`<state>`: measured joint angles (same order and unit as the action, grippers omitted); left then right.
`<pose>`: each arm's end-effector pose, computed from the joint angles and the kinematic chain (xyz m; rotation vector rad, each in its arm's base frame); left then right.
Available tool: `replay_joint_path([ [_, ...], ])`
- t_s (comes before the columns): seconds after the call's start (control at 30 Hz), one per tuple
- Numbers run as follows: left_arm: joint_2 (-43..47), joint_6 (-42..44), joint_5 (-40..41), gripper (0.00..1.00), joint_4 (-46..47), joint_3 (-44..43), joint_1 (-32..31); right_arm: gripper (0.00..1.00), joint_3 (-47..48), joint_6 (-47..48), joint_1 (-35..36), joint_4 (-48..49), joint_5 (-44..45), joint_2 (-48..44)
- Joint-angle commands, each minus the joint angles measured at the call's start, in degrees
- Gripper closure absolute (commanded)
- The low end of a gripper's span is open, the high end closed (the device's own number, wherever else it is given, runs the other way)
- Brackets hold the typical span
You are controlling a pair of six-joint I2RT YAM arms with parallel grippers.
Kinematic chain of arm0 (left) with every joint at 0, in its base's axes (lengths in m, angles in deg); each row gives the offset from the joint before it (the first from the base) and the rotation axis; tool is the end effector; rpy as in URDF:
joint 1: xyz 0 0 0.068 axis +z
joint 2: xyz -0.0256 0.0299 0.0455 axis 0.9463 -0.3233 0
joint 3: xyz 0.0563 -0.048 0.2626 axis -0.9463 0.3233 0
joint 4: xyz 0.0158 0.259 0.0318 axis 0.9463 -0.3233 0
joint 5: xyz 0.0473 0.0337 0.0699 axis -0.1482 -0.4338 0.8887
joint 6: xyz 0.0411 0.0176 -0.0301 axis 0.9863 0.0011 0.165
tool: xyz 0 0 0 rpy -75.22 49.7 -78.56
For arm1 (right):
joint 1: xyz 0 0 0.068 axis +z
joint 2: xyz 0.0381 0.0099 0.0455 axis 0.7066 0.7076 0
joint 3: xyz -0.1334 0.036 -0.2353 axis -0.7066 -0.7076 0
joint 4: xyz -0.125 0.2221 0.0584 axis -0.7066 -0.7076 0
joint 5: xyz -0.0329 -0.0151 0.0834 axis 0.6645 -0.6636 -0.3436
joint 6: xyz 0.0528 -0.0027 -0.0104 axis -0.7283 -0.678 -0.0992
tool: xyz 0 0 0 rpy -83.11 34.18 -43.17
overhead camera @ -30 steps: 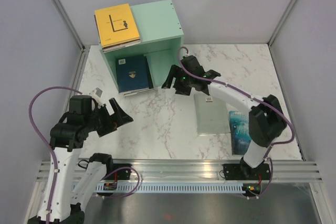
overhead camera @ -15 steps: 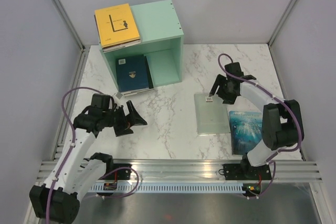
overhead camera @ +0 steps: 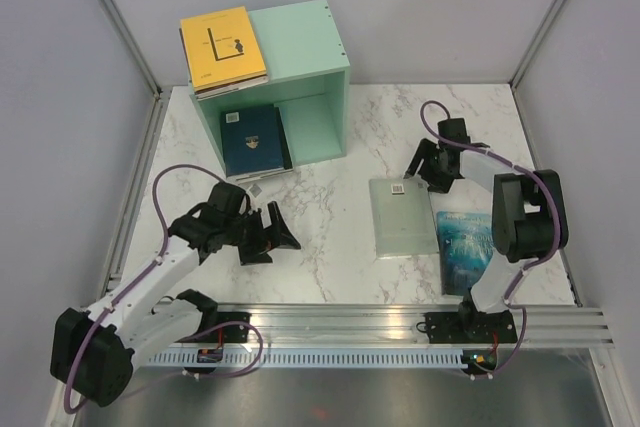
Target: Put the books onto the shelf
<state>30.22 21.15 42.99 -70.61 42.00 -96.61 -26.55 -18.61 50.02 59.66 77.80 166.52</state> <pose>0.1526 -0.0899 0.2198 -0.2413 2.7154 -1.0007 0.3546 0.0353 0.1600 0.6178 2.6468 0.3452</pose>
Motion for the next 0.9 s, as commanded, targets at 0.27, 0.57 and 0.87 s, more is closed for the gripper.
replay_joint_path([
  [0.27,-9.6,-5.7,-1.3,0.0,21.0,8.4,-2.0,0.23,-25.3,-8.2,7.1,9.3,-11.4,-5.7],
  [0.57,-25.5,-12.0,2.4,0.0,34.5,7.6,-12.0,0.24,-37.3,-18.0,23.3,8.5,-14.4,-15.8],
  [0.87,-37.1,-15.0,8.2,0.0,33.4,1.1,-19.4,0.24,-36.8,-11.3,23.5,-0.1,-20.2,-18.6],
])
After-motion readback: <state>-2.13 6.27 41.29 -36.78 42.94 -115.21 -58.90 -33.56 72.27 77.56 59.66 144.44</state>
